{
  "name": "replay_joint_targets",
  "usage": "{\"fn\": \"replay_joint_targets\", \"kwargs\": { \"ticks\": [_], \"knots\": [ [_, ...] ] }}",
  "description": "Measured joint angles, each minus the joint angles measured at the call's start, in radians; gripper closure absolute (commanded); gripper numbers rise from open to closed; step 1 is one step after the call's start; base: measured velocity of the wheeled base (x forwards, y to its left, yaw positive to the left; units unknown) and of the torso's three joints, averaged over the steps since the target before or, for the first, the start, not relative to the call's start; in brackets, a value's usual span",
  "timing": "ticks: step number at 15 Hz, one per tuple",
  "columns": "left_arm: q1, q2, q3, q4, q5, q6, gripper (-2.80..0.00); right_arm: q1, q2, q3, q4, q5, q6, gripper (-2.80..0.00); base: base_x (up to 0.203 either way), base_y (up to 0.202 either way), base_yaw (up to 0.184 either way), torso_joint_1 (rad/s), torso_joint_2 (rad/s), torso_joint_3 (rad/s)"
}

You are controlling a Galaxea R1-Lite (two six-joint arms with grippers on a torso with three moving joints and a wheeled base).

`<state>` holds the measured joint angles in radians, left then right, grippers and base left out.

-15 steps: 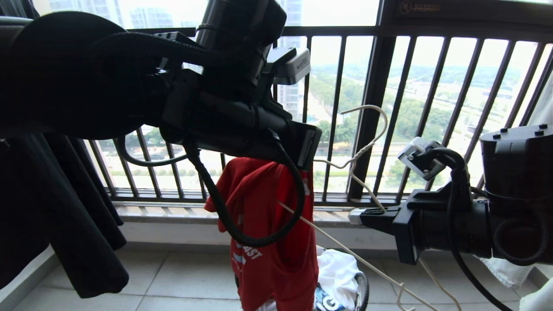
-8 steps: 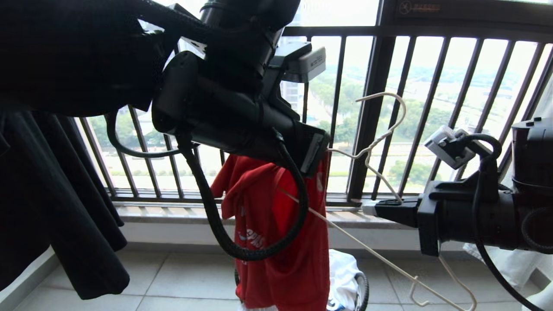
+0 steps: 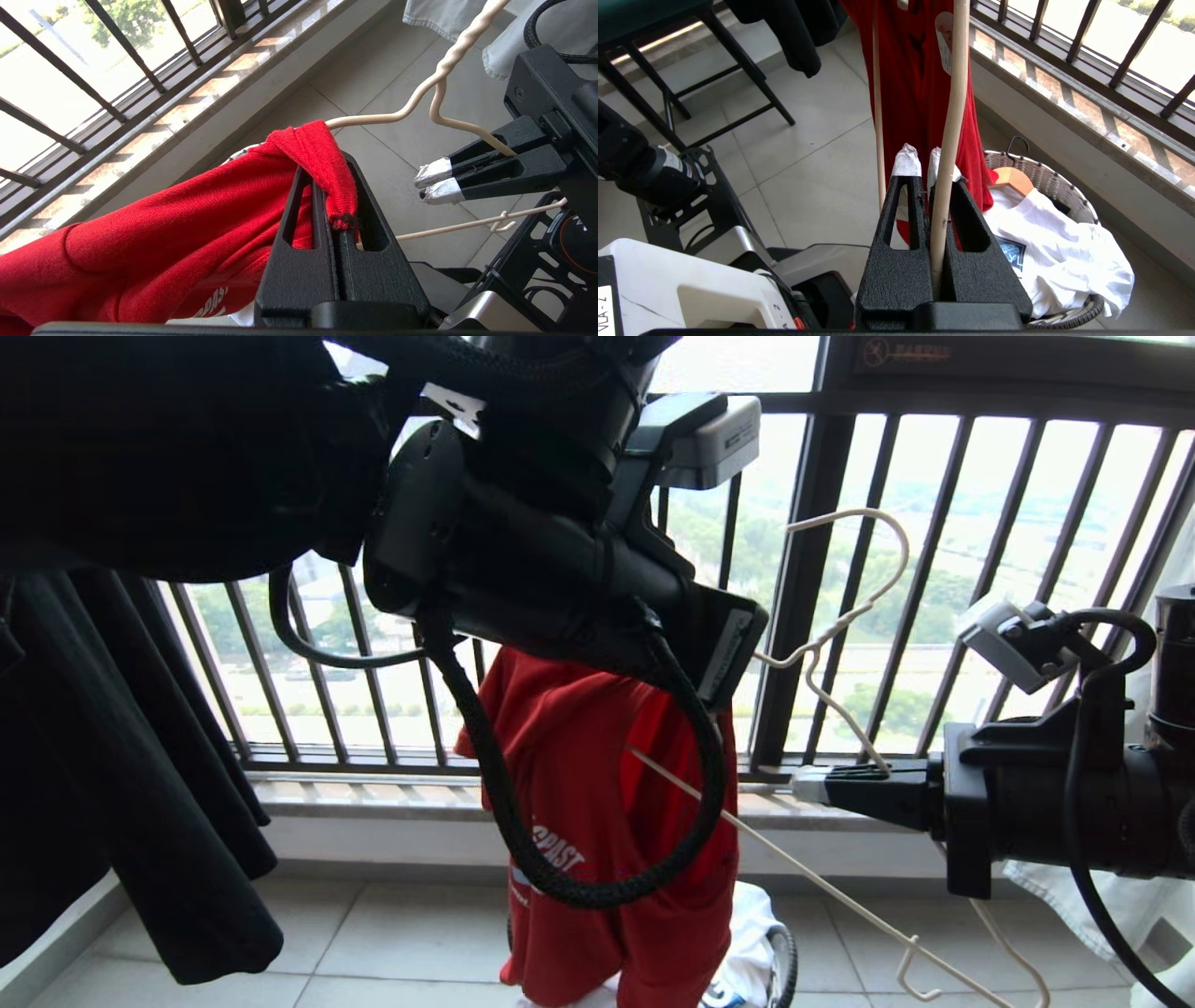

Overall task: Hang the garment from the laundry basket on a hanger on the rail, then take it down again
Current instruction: Hang the clothes on the clothes rack

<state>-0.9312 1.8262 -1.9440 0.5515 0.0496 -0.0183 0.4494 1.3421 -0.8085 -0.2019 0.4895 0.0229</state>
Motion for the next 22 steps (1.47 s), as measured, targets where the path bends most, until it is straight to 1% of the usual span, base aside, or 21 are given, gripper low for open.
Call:
{"fn": "replay_joint_targets", "kwargs": {
  "ticks": [1,2,3,4,6,7,14,16,17,18,20,22],
  "knots": [
    [-0.006,0.003,-0.001,-0.011,-0.006,-0.001,0.00,0.000,0.007,0.000,-0.003,0.003,0.000,0.00,0.000,0.000,0.000,0.000,0.00,0.000],
    [-0.008,0.003,-0.001,-0.014,-0.030,-0.002,0.00,0.000,0.018,0.002,-0.015,0.005,0.001,0.00,0.000,0.000,0.000,0.000,0.00,0.000],
    [-0.010,0.003,0.000,-0.014,-0.068,-0.006,0.00,0.000,0.034,0.009,-0.049,0.005,0.013,0.00,0.000,0.000,0.000,0.000,0.00,0.000],
    [-0.010,0.003,0.002,-0.015,-0.088,-0.009,0.00,0.001,0.048,0.019,-0.101,0.005,0.033,0.00,0.000,0.000,0.000,0.000,0.00,0.000],
    [-0.011,0.003,0.007,-0.015,-0.094,-0.009,0.00,0.002,0.076,0.044,-0.221,0.006,0.092,0.00,0.000,0.000,0.000,0.000,0.00,0.000],
    [-0.011,0.005,0.007,-0.016,-0.094,-0.008,0.00,0.006,0.086,0.052,-0.254,0.007,0.108,0.00,0.000,0.000,0.000,0.000,0.00,0.000],
    [-0.010,0.008,0.008,-0.034,-0.091,-0.002,0.00,0.036,0.103,0.069,-0.264,0.007,0.106,0.00,0.000,0.000,0.000,0.000,0.00,0.000],
    [-0.010,0.008,0.008,-0.075,-0.084,0.006,0.00,0.043,0.103,0.077,-0.264,0.008,0.104,0.00,0.000,0.000,0.000,0.000,0.00,0.000],
    [-0.007,0.008,0.008,-0.110,-0.078,0.020,0.00,0.047,0.103,0.080,-0.264,0.008,0.104,0.00,0.000,0.000,0.000,0.000,0.00,0.000],
    [-0.004,0.008,0.008,-0.126,-0.062,0.049,0.00,0.054,0.103,0.081,-0.264,0.007,0.104,0.00,0.000,0.000,0.000,0.000,0.00,0.000],
    [-0.002,0.009,0.006,-0.132,-0.009,0.115,0.00,0.068,0.103,0.086,-0.264,0.008,0.097,0.00,0.000,0.000,0.000,0.000,0.00,0.000],
    [0.000,0.015,0.004,-0.136,0.011,0.149,0.00,0.073,0.100,0.088,-0.263,0.007,0.097,0.00,0.000,0.000,0.000,0.000,0.00,0.000]
  ]
}}
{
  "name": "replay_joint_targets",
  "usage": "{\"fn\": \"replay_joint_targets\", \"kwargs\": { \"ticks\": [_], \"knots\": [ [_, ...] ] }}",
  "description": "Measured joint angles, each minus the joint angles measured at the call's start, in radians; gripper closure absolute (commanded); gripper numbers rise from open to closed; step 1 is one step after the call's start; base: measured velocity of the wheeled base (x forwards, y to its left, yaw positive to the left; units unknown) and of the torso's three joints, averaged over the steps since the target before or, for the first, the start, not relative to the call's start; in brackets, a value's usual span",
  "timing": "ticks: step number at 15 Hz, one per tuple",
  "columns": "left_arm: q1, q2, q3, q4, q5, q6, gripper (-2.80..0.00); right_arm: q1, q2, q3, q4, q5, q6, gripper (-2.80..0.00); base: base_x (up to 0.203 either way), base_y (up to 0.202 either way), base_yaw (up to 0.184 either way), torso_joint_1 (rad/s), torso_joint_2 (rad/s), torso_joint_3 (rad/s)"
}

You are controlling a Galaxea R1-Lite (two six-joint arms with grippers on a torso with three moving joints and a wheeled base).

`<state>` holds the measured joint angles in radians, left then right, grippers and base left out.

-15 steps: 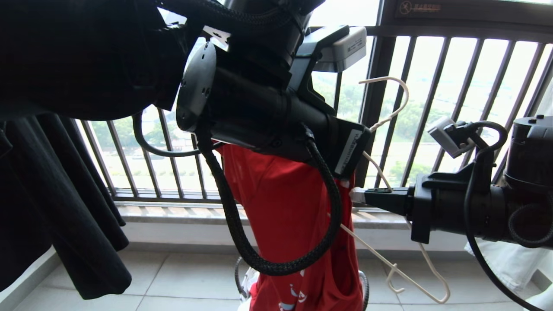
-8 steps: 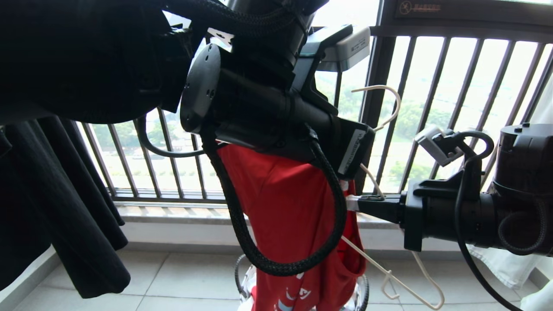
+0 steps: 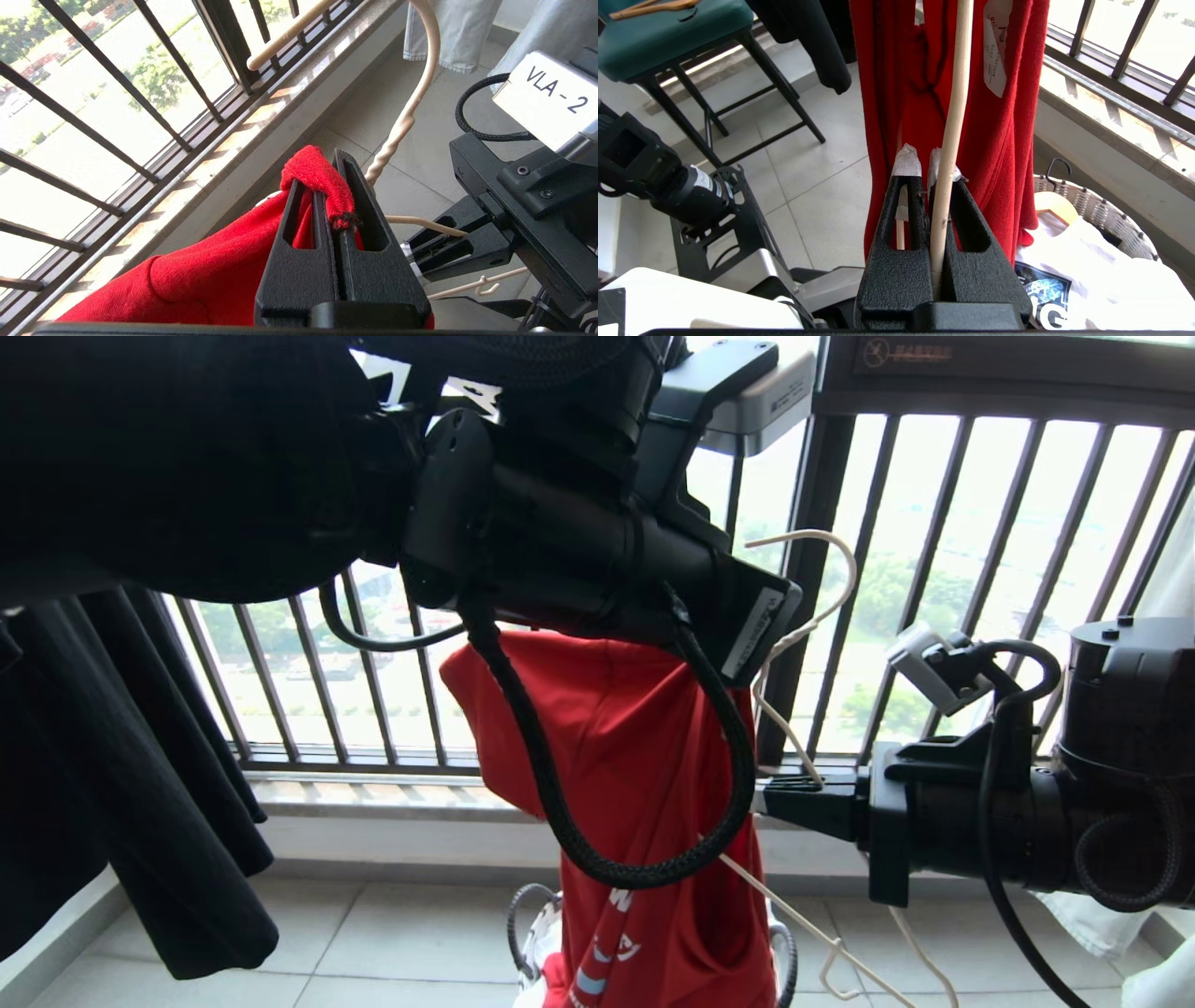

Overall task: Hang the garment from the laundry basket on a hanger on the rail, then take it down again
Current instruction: Hang the clothes on the clothes rack

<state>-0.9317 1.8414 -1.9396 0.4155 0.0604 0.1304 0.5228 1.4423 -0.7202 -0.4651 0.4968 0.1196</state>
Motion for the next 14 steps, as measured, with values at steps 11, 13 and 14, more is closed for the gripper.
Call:
{"fn": "replay_joint_targets", "kwargs": {
  "ticks": [11,13,14],
  "knots": [
    [-0.012,0.032,0.005,-0.086,0.000,0.026,-2.80,0.019,-0.020,0.006,0.001,-0.001,0.005,0.00,0.000,0.000,0.000,0.000,0.00,0.000],
    [-0.018,0.021,0.020,-0.085,0.001,0.025,-2.80,0.019,-0.020,0.005,0.001,0.000,0.005,0.00,0.000,0.000,0.000,0.000,0.00,0.000],
    [-0.020,0.013,0.034,-0.086,0.003,0.026,-2.80,0.019,-0.020,0.005,0.003,0.000,0.005,0.00,0.000,0.000,0.000,0.000,0.00,0.000]
  ]
}}
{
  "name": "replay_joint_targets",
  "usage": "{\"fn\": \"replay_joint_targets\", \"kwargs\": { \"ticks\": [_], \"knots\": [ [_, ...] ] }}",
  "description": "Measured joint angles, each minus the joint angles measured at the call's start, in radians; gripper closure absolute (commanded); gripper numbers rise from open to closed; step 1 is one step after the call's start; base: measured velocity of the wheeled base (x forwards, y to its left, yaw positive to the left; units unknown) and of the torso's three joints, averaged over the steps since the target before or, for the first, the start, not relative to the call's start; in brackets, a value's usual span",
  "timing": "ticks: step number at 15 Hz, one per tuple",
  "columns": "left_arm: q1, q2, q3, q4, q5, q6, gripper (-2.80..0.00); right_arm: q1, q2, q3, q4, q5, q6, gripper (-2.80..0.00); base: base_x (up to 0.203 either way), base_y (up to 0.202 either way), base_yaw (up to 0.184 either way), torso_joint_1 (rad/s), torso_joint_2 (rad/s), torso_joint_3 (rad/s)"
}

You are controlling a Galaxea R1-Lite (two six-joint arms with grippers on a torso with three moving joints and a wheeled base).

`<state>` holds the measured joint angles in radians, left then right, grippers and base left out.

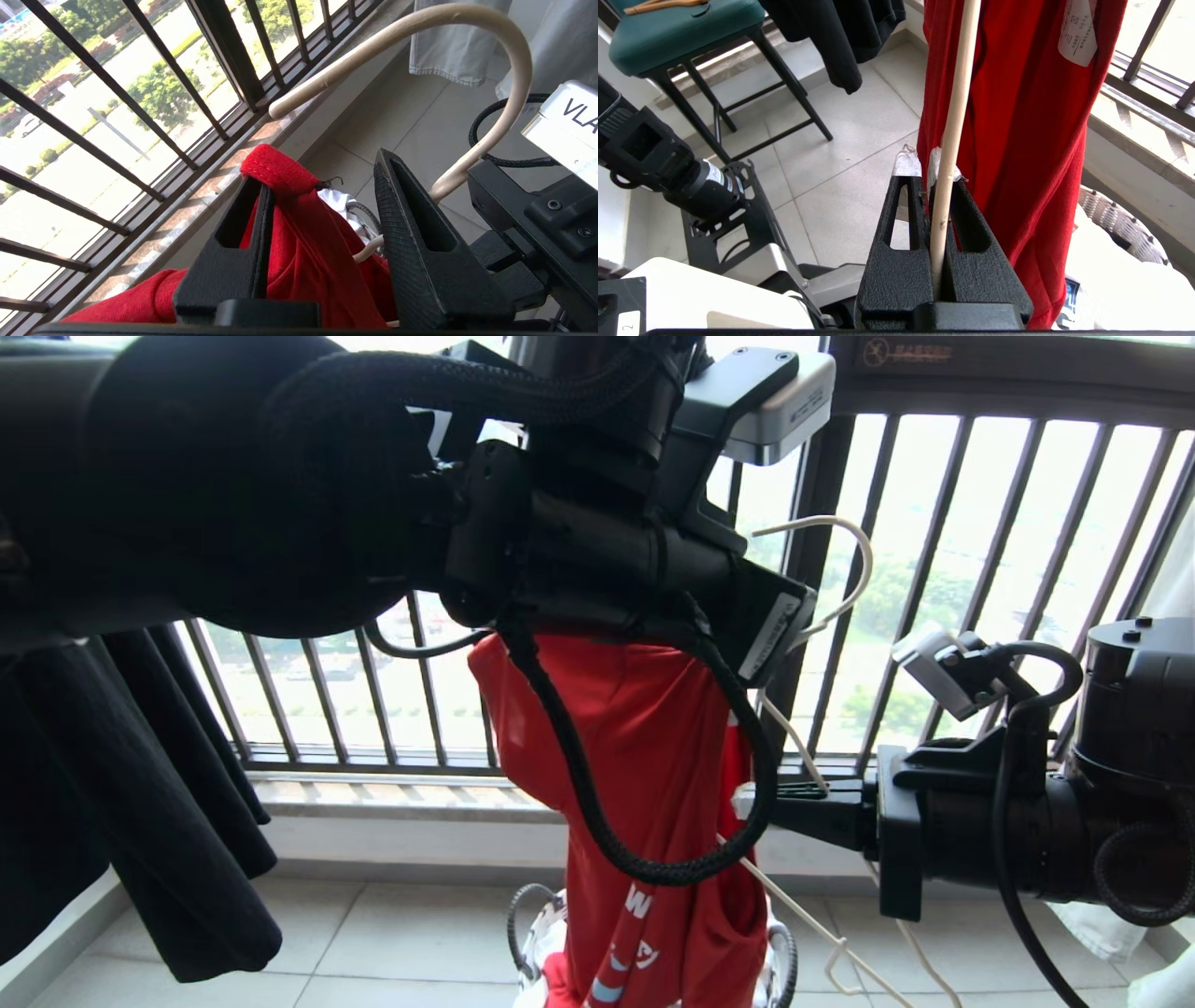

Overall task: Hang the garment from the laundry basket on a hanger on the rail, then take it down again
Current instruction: Hang the clothes on the clothes rack

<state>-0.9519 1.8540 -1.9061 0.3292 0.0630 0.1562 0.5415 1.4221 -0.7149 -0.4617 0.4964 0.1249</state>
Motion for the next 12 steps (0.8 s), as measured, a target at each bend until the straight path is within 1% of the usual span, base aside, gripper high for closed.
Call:
{"fn": "replay_joint_targets", "kwargs": {
  "ticks": [5,7,8,9,11,12],
  "knots": [
    [-0.003,-0.082,0.102,0.005,0.001,0.000,-2.80,-0.001,0.001,-0.003,0.002,0.000,0.002,0.00,0.000,0.000,0.000,0.000,0.00,0.000],
    [-0.014,-0.139,0.149,0.028,0.001,-0.001,-2.80,-0.002,0.002,-0.004,-0.001,0.000,0.002,0.00,0.000,0.000,0.000,0.000,0.00,0.000],
    [-0.030,-0.162,0.176,0.057,-0.006,0.000,-2.80,-0.005,0.001,-0.011,-0.019,-0.005,0.004,0.00,0.000,0.000,0.000,0.000,0.00,0.000],
    [-0.037,-0.172,0.180,0.054,0.000,0.002,-2.80,-0.002,0.001,-0.005,-0.010,-0.005,0.002,0.00,0.000,0.000,0.000,0.000,0.00,0.000],
    [-0.037,-0.170,0.170,0.054,0.046,0.003,-2.80,-0.002,-0.002,-0.002,-0.011,-0.004,0.002,0.00,0.000,0.000,0.000,0.000,0.00,0.000],
    [-0.037,-0.165,0.161,0.046,0.053,0.003,-2.80,-0.001,-0.003,-0.002,-0.008,-0.003,0.002,0.00,0.000,0.000,0.000,0.000,0.00,0.000]
  ]
}}
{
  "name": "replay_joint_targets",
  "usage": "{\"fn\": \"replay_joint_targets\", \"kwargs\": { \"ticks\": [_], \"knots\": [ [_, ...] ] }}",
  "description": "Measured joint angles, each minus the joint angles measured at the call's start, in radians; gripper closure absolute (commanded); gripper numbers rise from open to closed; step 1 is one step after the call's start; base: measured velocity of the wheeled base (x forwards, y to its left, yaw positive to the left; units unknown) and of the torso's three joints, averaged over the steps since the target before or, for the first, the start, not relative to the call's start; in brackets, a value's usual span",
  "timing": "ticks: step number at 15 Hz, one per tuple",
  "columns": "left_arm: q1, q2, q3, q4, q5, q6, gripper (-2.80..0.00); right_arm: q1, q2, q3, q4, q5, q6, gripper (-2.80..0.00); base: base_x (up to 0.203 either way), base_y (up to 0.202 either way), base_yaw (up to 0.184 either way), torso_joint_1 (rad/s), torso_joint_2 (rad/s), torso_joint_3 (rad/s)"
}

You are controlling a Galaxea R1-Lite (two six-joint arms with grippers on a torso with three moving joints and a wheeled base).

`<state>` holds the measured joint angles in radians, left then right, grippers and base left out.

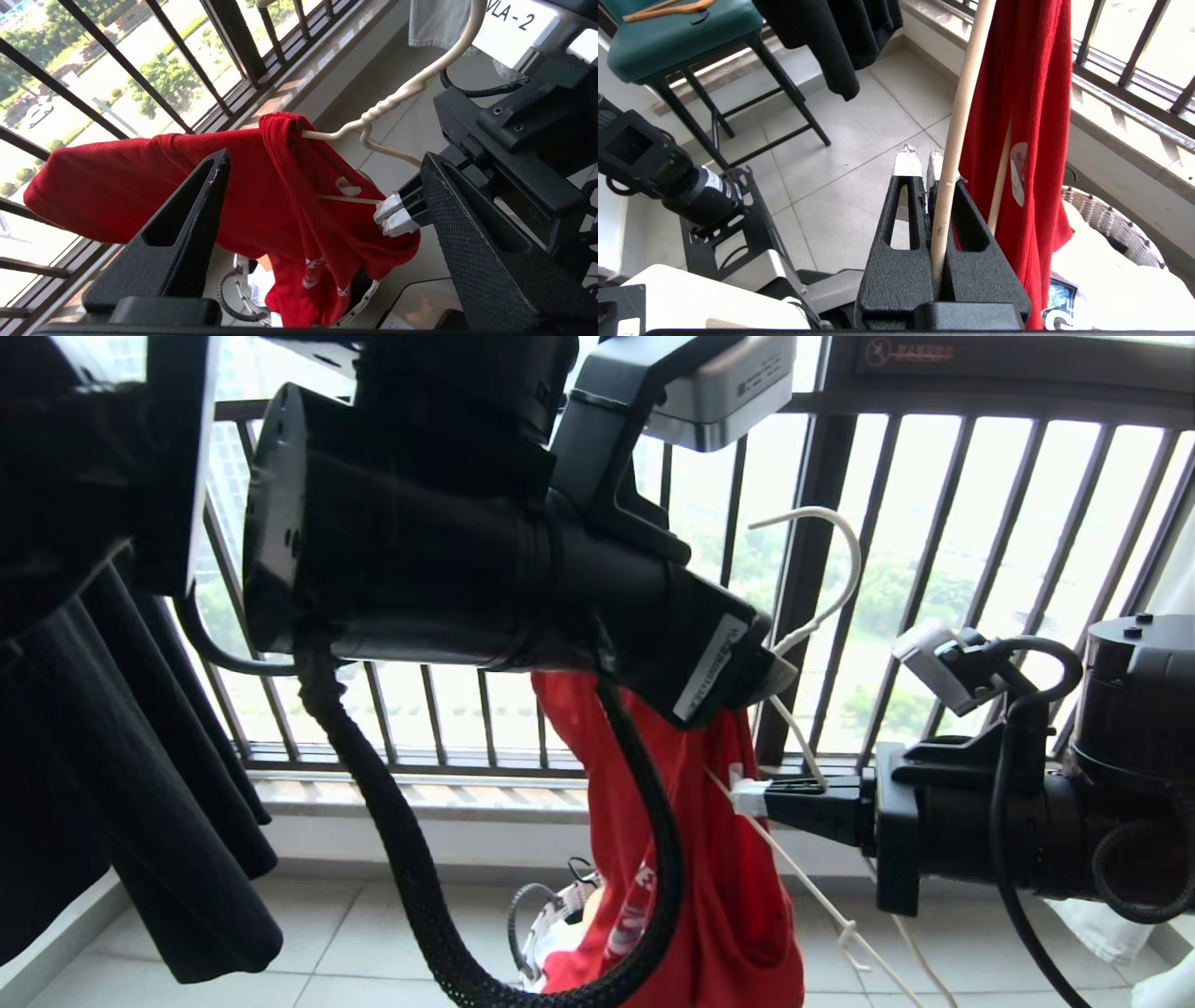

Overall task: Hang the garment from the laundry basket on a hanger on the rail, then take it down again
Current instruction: Hang the clothes on the clothes rack

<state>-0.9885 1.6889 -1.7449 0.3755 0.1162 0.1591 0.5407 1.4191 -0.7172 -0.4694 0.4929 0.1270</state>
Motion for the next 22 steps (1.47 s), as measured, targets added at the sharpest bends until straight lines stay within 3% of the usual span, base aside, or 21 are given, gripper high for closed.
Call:
{"fn": "replay_joint_targets", "kwargs": {
  "ticks": [7,12,13,16,19,22],
  "knots": [
    [-0.003,-0.015,0.041,0.004,0.008,-0.002,-2.80,-0.002,-0.002,-0.002,0.003,-0.001,0.001,0.00,0.000,0.000,0.000,0.000,0.00,0.000],
    [0.060,-0.094,0.155,0.000,0.029,-0.016,-2.80,-0.004,0.002,-0.003,0.003,-0.005,0.001,0.00,0.000,0.000,0.000,0.000,0.00,0.000],
    [0.071,-0.113,0.176,-0.003,0.030,-0.027,0.00,-0.005,0.003,-0.003,0.003,-0.005,0.001,0.00,0.000,0.000,0.000,0.000,0.00,0.000],
    [0.129,-0.160,0.227,-0.004,0.030,-0.055,0.00,-0.007,0.007,-0.003,0.003,-0.005,0.000,0.00,0.000,0.000,0.000,0.000,0.00,0.000],
    [0.235,-0.186,0.260,-0.003,0.014,-0.064,0.00,-0.006,0.021,0.000,0.003,-0.002,-0.004,0.00,0.000,0.000,0.000,0.000,0.00,0.000],
    [0.361,-0.214,0.259,0.004,-0.088,-0.048,0.00,-0.004,0.030,-0.026,0.007,0.013,-0.006,0.00,0.000,0.000,0.000,0.000,0.00,0.000]
  ]
}}
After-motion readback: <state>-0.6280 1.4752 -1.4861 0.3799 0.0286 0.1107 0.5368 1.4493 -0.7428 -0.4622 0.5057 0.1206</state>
